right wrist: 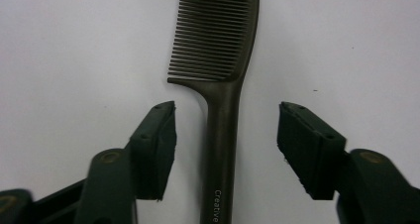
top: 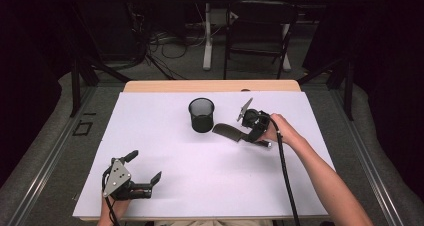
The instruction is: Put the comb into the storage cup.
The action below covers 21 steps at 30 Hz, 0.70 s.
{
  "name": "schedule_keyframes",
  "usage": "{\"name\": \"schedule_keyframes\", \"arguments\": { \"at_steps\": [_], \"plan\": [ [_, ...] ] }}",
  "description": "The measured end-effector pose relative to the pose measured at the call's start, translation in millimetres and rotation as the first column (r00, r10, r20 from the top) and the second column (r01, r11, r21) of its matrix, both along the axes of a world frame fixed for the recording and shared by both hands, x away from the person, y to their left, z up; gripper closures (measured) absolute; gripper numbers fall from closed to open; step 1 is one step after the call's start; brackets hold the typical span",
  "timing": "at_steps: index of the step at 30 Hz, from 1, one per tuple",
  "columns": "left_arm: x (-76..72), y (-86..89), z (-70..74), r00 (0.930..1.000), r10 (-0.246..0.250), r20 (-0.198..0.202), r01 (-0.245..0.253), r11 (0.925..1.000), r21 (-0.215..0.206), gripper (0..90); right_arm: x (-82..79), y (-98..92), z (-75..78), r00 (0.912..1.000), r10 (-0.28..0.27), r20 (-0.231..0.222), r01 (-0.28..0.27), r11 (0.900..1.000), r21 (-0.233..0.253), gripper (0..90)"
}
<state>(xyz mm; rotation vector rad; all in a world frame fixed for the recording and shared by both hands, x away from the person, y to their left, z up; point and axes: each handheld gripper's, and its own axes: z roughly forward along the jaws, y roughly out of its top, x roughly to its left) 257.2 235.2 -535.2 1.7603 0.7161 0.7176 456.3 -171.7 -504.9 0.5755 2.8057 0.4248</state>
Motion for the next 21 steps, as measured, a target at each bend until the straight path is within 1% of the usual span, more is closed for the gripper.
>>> {"name": "schedule_keyframes", "arguments": {
  "at_steps": [1,2,4,5,6,7,9,10,11,12,14,15,18,19,21],
  "plan": [
    [0.0,-0.2,0.0,1.0000,-0.001,0.000,0.001,1.0000,0.001,0.0,0.0,0.0,0.0,1.0000,0.000,0.000,0.000,1.000,0.000,46.0],
    [-0.1,-0.5,0.0,1.0000,-0.002,0.001,0.002,1.0000,0.001,0.0,-0.1,0.6,-0.5,1.0000,-0.007,-0.001,0.007,1.000,-0.005,48.1],
    [0.1,-0.4,-0.1,1.0000,-0.003,0.000,0.003,1.0000,0.000,0.0,0.8,1.9,-1.8,0.9997,-0.003,-0.023,0.002,0.999,-0.032,51.1],
    [0.2,-0.3,-0.2,1.0000,-0.004,-0.002,0.004,1.0000,-0.001,0.0,1.7,2.8,-4.2,0.9998,0.004,-0.019,-0.005,0.999,-0.044,53.6],
    [0.5,-0.1,-0.4,1.0000,-0.003,-0.004,0.003,1.0000,-0.002,0.0,1.7,3.3,-5.4,0.9996,0.001,-0.030,-0.002,0.999,-0.052,54.2],
    [0.5,0.1,-0.5,1.0000,-0.003,-0.005,0.003,1.0000,-0.002,0.0,2.4,4.0,-7.6,0.9996,0.003,-0.029,-0.005,0.999,-0.054,56.6],
    [0.5,0.3,-0.5,1.0000,-0.004,-0.005,0.004,1.0000,-0.003,0.0,3.7,5.2,-9.7,0.9990,0.004,-0.044,-0.008,0.997,-0.073,59.1],
    [0.4,0.1,-0.5,1.0000,-0.004,-0.004,0.004,1.0000,-0.002,0.0,4.3,5.7,-11.4,0.9990,0.004,-0.045,-0.007,0.997,-0.074,61.0],
    [0.5,0.1,-0.4,1.0000,-0.005,-0.005,0.005,1.0000,-0.001,0.0,4.7,6.8,-12.2,0.9986,0.001,-0.052,-0.006,0.996,-0.087,62.2],
    [0.5,0.1,-0.4,1.0000,-0.005,-0.005,0.005,1.0000,-0.001,0.0,5.2,7.7,-12.6,0.9985,0.001,-0.054,-0.006,0.995,-0.097,62.9],
    [0.5,-0.1,-0.6,1.0000,-0.006,-0.006,0.006,1.0000,-0.001,0.0,6.2,8.7,-14.2,0.9982,0.001,-0.060,-0.006,0.995,-0.097,64.2],
    [0.6,-0.2,-0.6,1.0000,-0.006,-0.006,0.006,1.0000,-0.002,0.0,6.8,9.4,-14.4,0.9980,-0.003,-0.063,-0.004,0.994,-0.109,64.9],
    [0.5,0.2,-0.5,1.0000,-0.007,-0.005,0.007,1.0000,-0.001,0.0,9.2,10.2,-17.0,0.9969,-0.012,-0.077,0.003,0.993,-0.119,66.3],
    [0.3,0.7,-0.2,1.0000,-0.006,-0.004,0.006,1.0000,-0.001,0.0,10.0,10.1,-18.6,0.9970,-0.014,-0.076,0.005,0.993,-0.118,67.1],
    [-0.1,1.3,0.0,1.0000,-0.005,-0.002,0.005,1.0000,-0.004,0.0,11.2,10.2,-20.3,0.9956,-0.024,-0.091,0.012,0.992,-0.126,67.4]
  ]
}}
